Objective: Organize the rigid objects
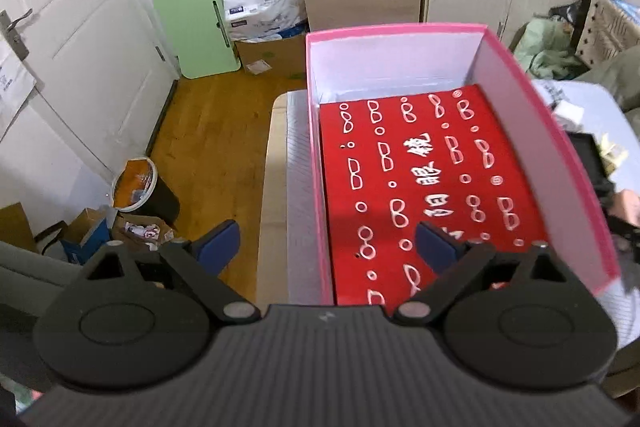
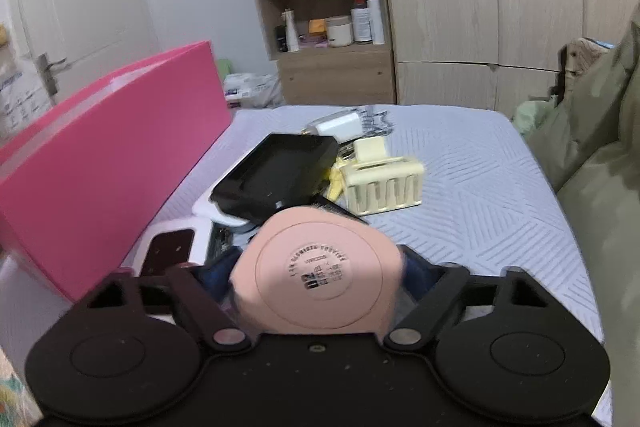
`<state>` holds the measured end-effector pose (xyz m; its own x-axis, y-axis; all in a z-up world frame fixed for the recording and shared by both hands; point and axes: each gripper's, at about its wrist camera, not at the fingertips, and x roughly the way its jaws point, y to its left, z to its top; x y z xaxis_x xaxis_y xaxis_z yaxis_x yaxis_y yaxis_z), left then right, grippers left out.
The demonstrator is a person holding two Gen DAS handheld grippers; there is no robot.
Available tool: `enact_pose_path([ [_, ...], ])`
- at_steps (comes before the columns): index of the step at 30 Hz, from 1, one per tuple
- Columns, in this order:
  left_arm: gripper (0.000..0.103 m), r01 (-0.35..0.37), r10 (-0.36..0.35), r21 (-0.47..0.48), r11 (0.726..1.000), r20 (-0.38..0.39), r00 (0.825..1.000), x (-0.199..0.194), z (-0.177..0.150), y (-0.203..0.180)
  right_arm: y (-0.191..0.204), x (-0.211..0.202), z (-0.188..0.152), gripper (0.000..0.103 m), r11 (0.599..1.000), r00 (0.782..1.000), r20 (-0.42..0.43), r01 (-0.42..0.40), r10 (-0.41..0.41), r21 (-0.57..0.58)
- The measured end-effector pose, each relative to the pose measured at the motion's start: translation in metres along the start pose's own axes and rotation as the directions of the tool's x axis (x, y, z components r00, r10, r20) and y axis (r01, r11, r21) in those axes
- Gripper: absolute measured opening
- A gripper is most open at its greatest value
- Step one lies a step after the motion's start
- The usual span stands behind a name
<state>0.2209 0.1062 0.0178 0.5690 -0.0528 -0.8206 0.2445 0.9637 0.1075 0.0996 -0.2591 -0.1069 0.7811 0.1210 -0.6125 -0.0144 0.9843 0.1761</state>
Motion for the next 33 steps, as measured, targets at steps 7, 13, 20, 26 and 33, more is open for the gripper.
enact_pose_path([
  [7,0.041,0.012,-0.012,0.004,1.000,-0.061,0.998,0.039,0.010,0.003,-0.001,-0.002,0.001,0.084,1.000,1.000,-0.004,0.011,-0.011,-0.006],
  [13,0.020,-0.055,0.056,0.022,0.998,-0.033,0.998,0.050,0.010,0.004,-0.004,-0.007,0.003,0.084,1.000,1.000,0.002,0.004,-0.004,0.017],
  [20,0.004,-0.027,0.026,0.066,0.997,0.017,1.000,0.043,0.006,-0.004,-0.004,-0.005,0.006,0.084,1.000,1.000,0.004,-0.003,0.003,-0.009],
  [26,0.006,-0.016,0.009,0.120,0.993,0.059,0.998,0.028,-0.008,-0.017,-0.004,-0.011,0.011,0.084,1.000,1.000,0.025,-0.006,0.006,-0.002],
  [33,0.006,-0.034,0.021,0.142,0.989,0.088,0.996,0.021,-0.017,-0.014,0.000,-0.021,0.016,0.084,1.000,0.999,0.044,-0.002,0.003,-0.025],
])
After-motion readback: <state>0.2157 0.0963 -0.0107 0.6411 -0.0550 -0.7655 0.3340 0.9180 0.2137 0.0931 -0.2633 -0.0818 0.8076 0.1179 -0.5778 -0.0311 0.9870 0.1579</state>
